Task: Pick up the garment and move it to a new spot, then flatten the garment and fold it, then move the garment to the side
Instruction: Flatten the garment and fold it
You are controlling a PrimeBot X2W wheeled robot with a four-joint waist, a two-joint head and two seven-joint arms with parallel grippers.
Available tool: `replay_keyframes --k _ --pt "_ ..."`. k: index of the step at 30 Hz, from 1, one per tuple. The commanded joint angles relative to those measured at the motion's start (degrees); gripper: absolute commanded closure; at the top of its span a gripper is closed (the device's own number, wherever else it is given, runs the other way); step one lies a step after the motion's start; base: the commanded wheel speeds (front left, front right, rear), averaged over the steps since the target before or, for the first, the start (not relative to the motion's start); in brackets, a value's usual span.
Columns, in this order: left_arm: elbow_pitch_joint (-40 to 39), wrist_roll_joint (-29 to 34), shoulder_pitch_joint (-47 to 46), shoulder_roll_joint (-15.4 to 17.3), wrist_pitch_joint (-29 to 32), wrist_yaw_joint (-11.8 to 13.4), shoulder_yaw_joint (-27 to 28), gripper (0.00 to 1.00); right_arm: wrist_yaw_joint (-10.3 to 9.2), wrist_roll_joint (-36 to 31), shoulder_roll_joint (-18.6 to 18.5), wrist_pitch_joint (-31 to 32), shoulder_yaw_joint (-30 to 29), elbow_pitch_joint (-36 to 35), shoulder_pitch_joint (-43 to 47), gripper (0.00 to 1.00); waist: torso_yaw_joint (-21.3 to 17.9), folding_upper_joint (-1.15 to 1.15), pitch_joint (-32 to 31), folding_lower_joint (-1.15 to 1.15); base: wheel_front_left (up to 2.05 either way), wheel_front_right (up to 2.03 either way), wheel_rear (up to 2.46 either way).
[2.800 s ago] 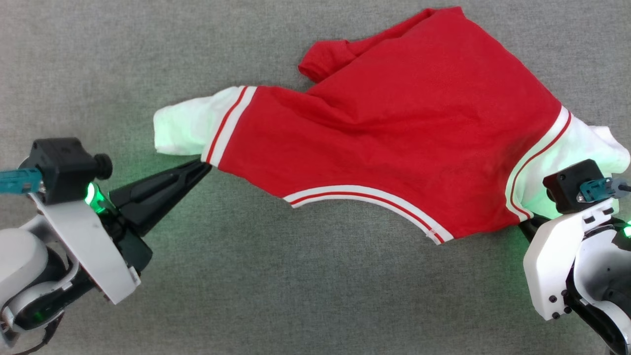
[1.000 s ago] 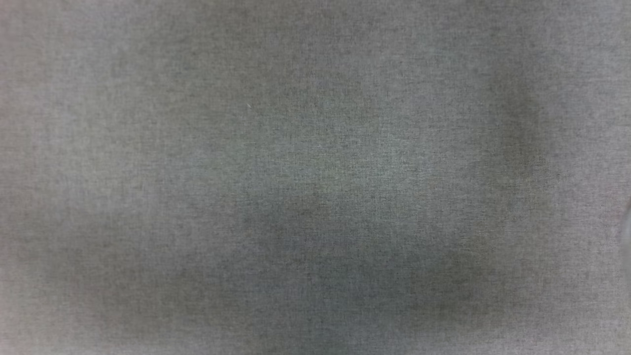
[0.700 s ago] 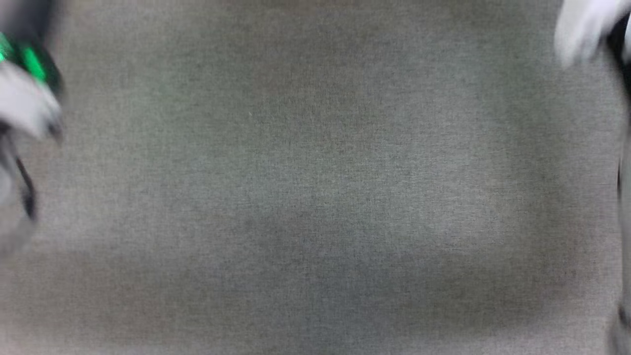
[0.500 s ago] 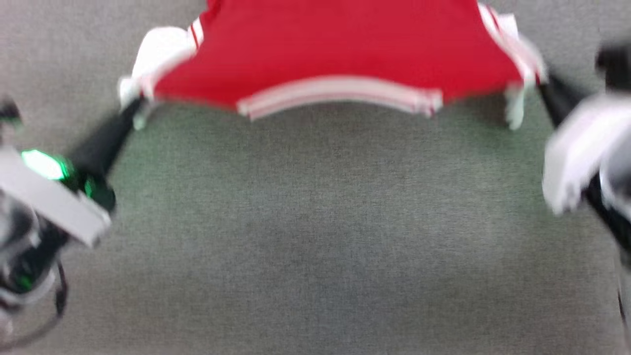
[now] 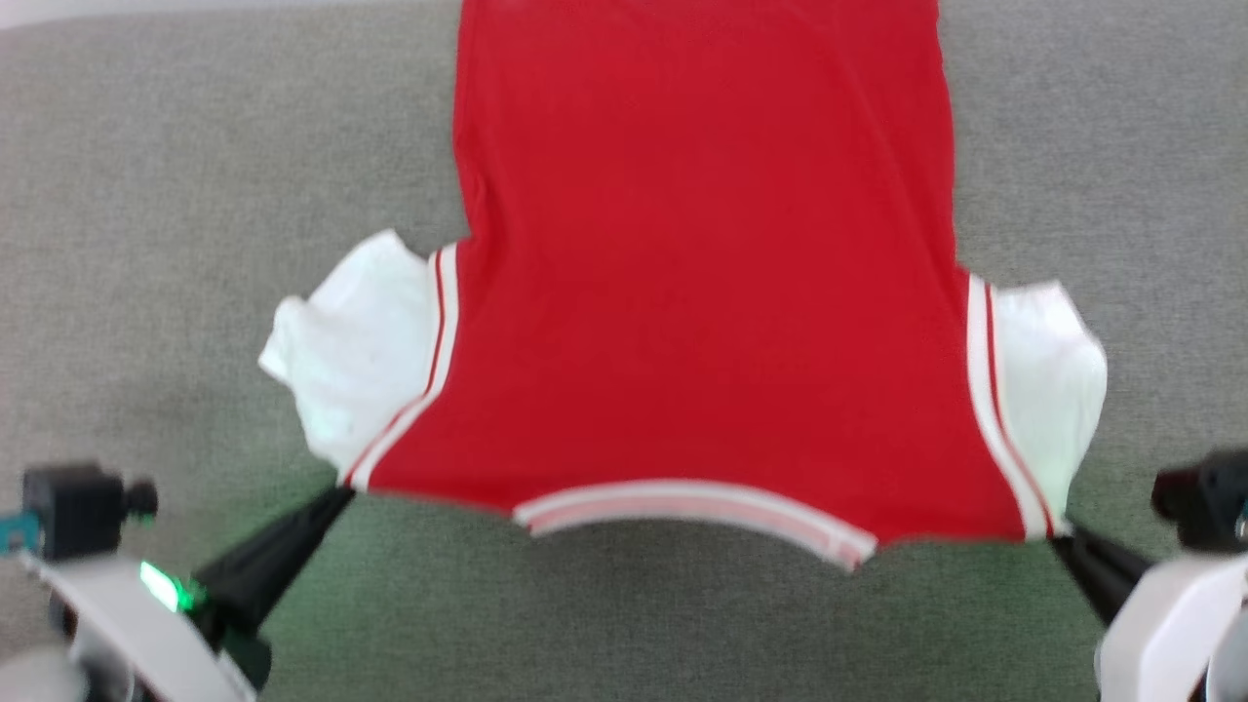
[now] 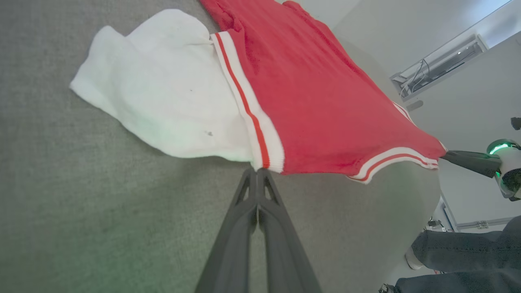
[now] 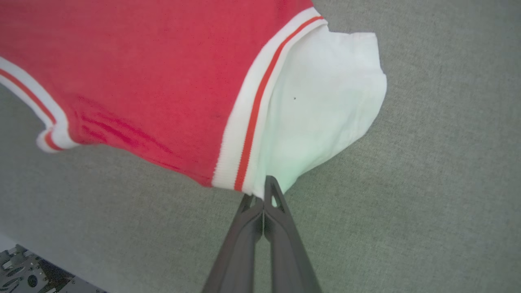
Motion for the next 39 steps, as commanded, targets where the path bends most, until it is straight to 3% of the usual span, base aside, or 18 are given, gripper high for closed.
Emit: replay_keyframes --k 1,11,16,21,30,38,39 --pt "-0.4 0.1 2.2 0.7 -0.2 0.1 0.7 1.00 -0.11 0.1 0.2 0.4 -0.3 -0.9 1.6 1.00 -0.3 0.00 -0.2 0.00 0.00 0.00 0.00" --pt "-6.6 1.2 20.5 3.0 -0.1 0.1 9.5 1.00 -0.11 0.9 0.2 4.1 -1.5 -8.5 14.2 1.00 -0.2 0.00 0.7 0.00 0.00 0.00 0.00" --pt "-8.9 2.8 25.8 1.9 -0.1 0.1 14.3 1.00 -0.11 1.4 -0.2 4.5 0.0 -8.8 13.5 1.00 -0.3 0.00 1.8 0.00 0.00 0.00 0.00" --pt "-9.6 3.9 24.1 0.1 -0.1 0.1 13.8 1.00 -0.11 0.5 -1.3 4.0 3.6 -3.1 8.8 1.00 -0.6 0.00 2.7 0.00 0.00 0.00 0.00" --pt "-4.0 3.1 17.5 -3.3 -0.1 0.1 7.9 1.00 -0.11 -0.9 -1.9 0.7 11.0 12.2 2.0 1.00 -1.0 0.00 4.0 0.00 0.00 0.00 0.00" --pt "1.9 2.5 14.3 -5.7 -0.1 0.1 4.3 1.00 -0.11 -2.6 -1.2 -5.8 17.2 22.4 -1.4 1.00 -1.7 0.00 3.7 0.00 0.00 0.00 0.00" --pt "2.2 2.3 14.5 -5.9 -0.1 0.1 4.3 1.00 -0.11 -3.1 -1.5 -7.0 17.4 22.5 -2.0 0.96 -2.1 0.00 3.7 0.00 0.00 0.00 0.00"
